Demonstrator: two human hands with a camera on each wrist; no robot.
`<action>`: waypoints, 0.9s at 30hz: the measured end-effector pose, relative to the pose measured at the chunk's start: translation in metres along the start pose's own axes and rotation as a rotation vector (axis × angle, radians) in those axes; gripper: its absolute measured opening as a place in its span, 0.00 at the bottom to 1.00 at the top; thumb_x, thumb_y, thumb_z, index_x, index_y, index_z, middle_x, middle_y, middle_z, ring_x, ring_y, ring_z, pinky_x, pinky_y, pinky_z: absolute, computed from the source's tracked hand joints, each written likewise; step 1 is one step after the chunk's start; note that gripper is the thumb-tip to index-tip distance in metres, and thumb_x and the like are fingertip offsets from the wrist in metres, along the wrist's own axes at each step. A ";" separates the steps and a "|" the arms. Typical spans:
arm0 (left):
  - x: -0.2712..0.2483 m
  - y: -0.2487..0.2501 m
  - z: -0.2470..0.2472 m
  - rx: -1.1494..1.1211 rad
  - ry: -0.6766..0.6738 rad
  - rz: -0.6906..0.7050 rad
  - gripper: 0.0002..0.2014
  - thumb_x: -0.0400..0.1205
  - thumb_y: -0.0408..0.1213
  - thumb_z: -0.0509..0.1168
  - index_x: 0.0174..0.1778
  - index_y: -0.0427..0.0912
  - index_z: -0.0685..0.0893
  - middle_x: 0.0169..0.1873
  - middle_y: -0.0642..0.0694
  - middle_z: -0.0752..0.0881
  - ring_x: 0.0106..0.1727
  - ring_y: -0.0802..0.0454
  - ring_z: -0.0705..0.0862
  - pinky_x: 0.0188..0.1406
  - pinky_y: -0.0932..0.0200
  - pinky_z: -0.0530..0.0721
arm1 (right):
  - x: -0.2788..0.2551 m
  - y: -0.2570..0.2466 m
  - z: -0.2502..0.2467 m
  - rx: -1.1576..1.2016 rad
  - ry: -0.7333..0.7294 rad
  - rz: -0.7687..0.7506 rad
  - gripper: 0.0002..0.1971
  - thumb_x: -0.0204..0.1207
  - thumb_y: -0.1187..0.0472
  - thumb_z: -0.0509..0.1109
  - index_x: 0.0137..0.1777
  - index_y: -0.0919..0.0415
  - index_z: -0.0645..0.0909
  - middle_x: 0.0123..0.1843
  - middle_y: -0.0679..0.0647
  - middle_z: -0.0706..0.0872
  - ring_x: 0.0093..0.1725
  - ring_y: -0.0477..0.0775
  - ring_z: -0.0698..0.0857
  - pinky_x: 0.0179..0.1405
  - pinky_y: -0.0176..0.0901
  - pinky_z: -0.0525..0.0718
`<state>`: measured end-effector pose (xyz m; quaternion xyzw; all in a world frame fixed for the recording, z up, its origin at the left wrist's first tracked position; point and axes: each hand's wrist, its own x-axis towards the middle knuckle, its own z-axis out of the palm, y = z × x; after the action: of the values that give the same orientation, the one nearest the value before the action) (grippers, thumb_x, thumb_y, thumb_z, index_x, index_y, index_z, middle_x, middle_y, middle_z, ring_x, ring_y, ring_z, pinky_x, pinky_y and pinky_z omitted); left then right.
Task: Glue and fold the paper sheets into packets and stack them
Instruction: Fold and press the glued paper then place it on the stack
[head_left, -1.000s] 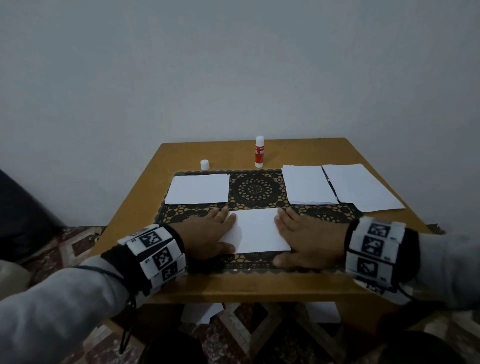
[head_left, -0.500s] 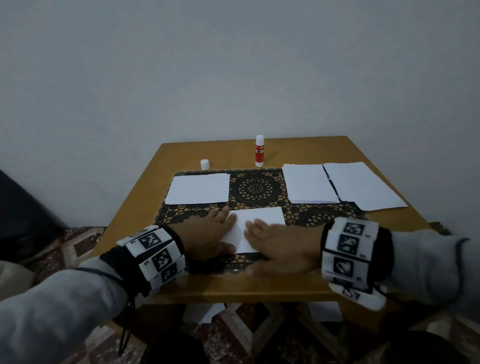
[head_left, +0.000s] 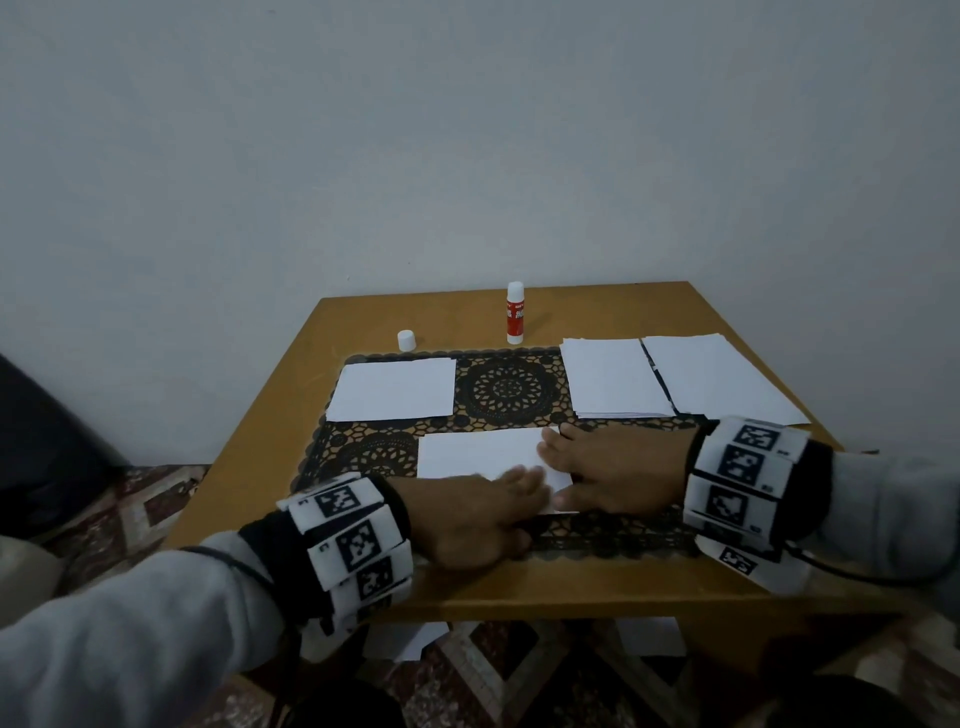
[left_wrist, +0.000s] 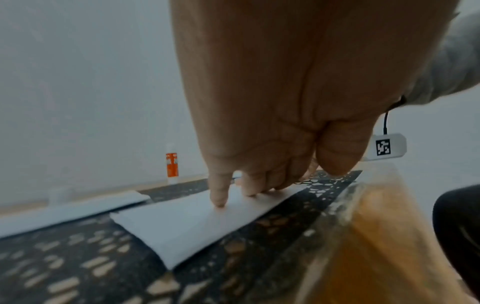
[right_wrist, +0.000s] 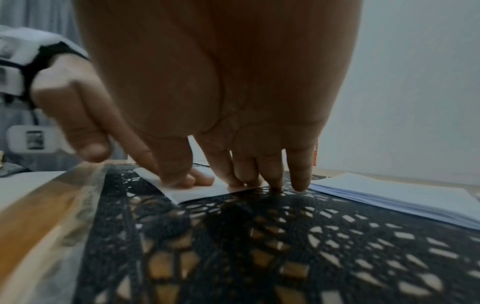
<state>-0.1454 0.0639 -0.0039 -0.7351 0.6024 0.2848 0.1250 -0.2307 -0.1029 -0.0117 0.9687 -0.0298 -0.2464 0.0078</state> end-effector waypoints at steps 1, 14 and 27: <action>0.001 -0.001 0.000 -0.002 0.004 0.008 0.31 0.89 0.46 0.48 0.84 0.42 0.41 0.83 0.45 0.39 0.84 0.51 0.39 0.82 0.49 0.42 | -0.001 0.001 -0.001 -0.004 0.007 -0.005 0.35 0.86 0.44 0.53 0.85 0.61 0.47 0.87 0.57 0.45 0.85 0.56 0.49 0.83 0.54 0.57; -0.031 -0.026 0.018 0.072 -0.016 -0.245 0.39 0.86 0.60 0.42 0.82 0.37 0.34 0.81 0.38 0.32 0.83 0.45 0.35 0.84 0.49 0.43 | 0.001 0.003 -0.002 -0.025 0.005 -0.012 0.35 0.86 0.44 0.54 0.86 0.58 0.45 0.87 0.55 0.44 0.86 0.55 0.48 0.84 0.50 0.54; -0.048 -0.005 0.034 0.119 -0.112 -0.225 0.46 0.78 0.68 0.36 0.81 0.37 0.31 0.80 0.40 0.29 0.82 0.45 0.31 0.82 0.53 0.39 | 0.003 0.003 0.001 -0.028 0.016 -0.009 0.37 0.85 0.43 0.56 0.86 0.58 0.45 0.87 0.55 0.43 0.86 0.55 0.49 0.83 0.51 0.55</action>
<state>-0.1551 0.1219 -0.0052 -0.7723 0.5241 0.2733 0.2328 -0.2286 -0.1062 -0.0140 0.9705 -0.0218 -0.2392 0.0208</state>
